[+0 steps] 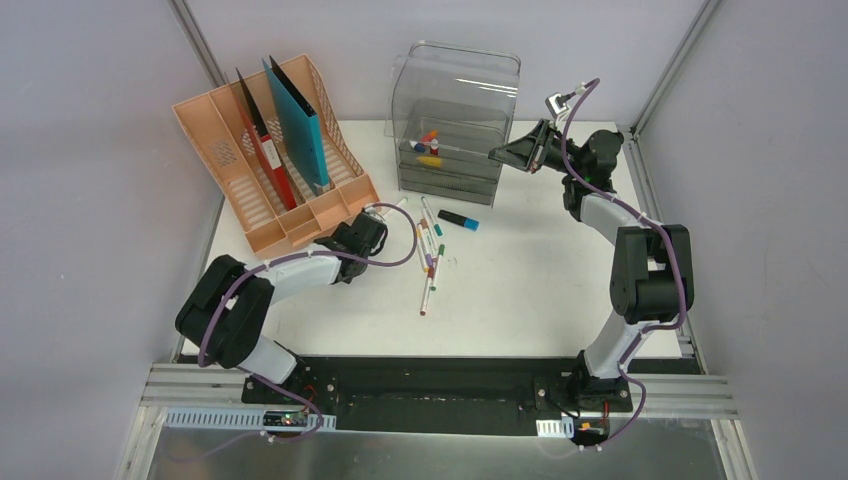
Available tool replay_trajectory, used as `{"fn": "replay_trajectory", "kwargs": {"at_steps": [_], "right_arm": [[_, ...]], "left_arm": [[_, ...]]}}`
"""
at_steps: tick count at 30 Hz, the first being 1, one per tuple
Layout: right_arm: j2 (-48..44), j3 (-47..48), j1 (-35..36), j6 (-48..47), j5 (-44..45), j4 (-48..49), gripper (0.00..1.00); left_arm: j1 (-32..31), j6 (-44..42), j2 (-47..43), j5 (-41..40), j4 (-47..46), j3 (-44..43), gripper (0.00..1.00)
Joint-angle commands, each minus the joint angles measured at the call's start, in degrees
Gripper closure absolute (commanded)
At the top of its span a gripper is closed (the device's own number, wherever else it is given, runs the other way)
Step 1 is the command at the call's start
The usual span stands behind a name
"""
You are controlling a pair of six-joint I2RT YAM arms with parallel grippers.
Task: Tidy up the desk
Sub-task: Pick up the stationery from the center of the board.
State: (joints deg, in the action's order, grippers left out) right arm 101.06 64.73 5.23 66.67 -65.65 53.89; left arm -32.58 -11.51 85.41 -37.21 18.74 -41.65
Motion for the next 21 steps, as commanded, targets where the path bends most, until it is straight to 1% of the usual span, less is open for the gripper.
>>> {"fn": "replay_trajectory", "kwargs": {"at_steps": [1, 4, 7, 11, 18, 21], "right_arm": [[0.64, 1.3, 0.74, 4.01, -2.29, 2.14, 0.95], [0.46, 1.36, 0.74, 3.86, -2.29, 2.14, 0.95], [0.5, 1.31, 0.66, 3.86, -2.29, 2.18, 0.95], [0.77, 1.23, 0.49, 3.82, -2.31, 2.16, 0.95], [1.73, 1.36, 0.48, 3.73, -2.34, 2.19, 0.95], [1.94, 1.36, 0.48, 3.59, -2.38, 2.14, 0.95]], "left_arm": [[0.49, -1.49, 1.63, -0.15, 0.11, -2.0, 0.6], [1.2, -1.24, 4.01, 0.59, -0.41, -2.68, 0.64], [1.84, -1.02, 6.15, 2.02, -2.31, -2.29, 0.65], [2.07, -1.06, 8.77, 1.87, -3.49, -2.37, 0.66], [2.08, -0.64, 9.19, 4.24, -3.07, -2.77, 0.85], [2.08, -0.26, 8.63, 6.16, -1.82, -3.48, 0.89]]}}
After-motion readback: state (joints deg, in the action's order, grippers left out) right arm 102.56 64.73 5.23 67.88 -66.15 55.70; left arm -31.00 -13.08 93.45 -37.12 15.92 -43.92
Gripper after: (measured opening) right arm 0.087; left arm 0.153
